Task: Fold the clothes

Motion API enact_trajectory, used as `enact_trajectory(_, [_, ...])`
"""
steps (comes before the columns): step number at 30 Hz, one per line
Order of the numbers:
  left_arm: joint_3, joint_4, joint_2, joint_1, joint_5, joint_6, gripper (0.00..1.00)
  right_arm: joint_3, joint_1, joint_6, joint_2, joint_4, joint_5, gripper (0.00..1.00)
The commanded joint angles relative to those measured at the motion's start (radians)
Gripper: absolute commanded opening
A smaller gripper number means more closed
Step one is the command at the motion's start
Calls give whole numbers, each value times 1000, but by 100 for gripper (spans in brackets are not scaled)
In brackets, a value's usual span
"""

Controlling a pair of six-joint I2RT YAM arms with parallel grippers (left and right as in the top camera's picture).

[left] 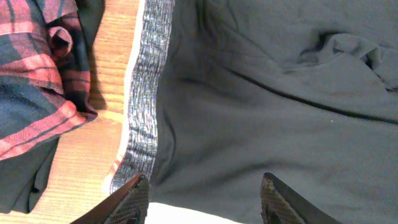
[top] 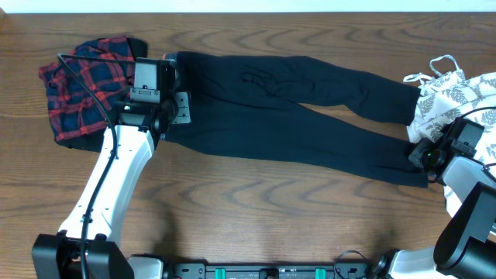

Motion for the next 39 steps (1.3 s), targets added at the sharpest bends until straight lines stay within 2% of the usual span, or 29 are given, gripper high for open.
enact_trajectory(1, [2, -2, -11, 2, -2, -10, 58, 7, -12, -33, 22, -17, -75, 33])
enact_trajectory(2, [2, -2, -11, 2, -2, -10, 58, 11, -12, -62, 18, -18, -137, 38])
enact_trajectory(5, [2, -2, -11, 2, -2, -10, 58, 35, -12, -93, -27, -50, -254, 42])
enact_trajectory(14, [2, -2, -11, 2, -1, -10, 58, 101, -12, -92, -206, -48, -184, 48])
enact_trajectory(17, [2, -2, -11, 2, -1, -10, 58, 101, -11, -93, -177, -27, -161, 41])
enact_trajectory(21, [2, -2, -11, 2, -1, -10, 58, 101, -12, -94, -90, 18, -146, 25])
enact_trajectory(24, [2, -2, -11, 2, -1, -10, 58, 101, -12, -103, -23, 62, -130, 21])
enact_trajectory(27, [2, -2, -11, 2, -1, -10, 58, 101, -12, -105, 39, 106, -73, 6])
enact_trajectory(35, [2, -6, -11, 2, -1, -10, 58, 101, -25, -113, 169, 130, 199, 6])
enact_trajectory(39, [2, -10, -11, 2, -1, -10, 58, 101, -74, -35, 204, 95, 260, 7])
